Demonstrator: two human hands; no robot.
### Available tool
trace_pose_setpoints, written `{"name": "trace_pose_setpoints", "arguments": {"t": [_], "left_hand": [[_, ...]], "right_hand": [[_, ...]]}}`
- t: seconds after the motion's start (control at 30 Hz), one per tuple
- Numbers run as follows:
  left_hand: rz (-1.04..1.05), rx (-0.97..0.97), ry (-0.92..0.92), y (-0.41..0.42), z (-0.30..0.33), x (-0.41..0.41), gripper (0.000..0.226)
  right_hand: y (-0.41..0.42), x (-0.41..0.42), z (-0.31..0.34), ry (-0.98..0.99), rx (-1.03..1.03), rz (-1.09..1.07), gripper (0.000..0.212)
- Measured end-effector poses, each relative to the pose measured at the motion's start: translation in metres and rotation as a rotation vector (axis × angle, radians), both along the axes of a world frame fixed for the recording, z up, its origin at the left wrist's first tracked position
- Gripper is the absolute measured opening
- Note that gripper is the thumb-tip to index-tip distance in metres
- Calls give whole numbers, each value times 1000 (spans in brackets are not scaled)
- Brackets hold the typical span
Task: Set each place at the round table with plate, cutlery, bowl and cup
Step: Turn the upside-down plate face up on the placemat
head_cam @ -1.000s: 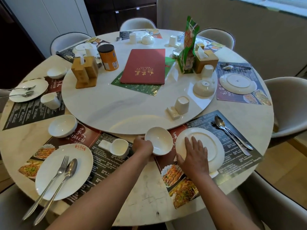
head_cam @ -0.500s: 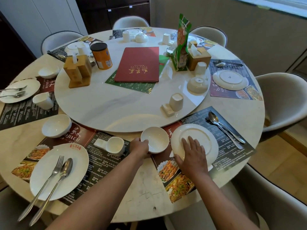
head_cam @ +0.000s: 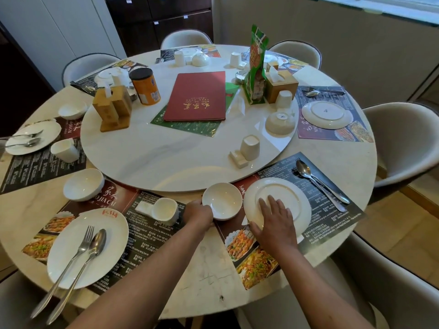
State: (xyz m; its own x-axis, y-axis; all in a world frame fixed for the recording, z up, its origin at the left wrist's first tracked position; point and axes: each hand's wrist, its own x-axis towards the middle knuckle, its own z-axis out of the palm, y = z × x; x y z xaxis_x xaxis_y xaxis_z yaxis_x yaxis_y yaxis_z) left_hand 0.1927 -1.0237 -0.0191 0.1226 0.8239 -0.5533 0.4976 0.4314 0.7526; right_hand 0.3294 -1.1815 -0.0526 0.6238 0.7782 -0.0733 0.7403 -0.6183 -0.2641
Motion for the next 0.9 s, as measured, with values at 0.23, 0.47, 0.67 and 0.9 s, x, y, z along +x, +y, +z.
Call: {"name": "trace_pose_setpoints", "arguments": {"t": [0.23,0.47,0.67,0.9], "left_hand": [[-122,102,126,-4,6,-3,39],[-449,602,419,-34,9,-14,65],[-896,1135,419,-67,3,-3,65],[-1273,1059,425,-95,-11,38,83]], "right_hand": [[-1,1,1,-3,-12,12,76],[-3,2,0,-1,6,-15,69],[-29,22,2,-43,54,-202,60],[-50,48,11,32,0,-331,67]]}}
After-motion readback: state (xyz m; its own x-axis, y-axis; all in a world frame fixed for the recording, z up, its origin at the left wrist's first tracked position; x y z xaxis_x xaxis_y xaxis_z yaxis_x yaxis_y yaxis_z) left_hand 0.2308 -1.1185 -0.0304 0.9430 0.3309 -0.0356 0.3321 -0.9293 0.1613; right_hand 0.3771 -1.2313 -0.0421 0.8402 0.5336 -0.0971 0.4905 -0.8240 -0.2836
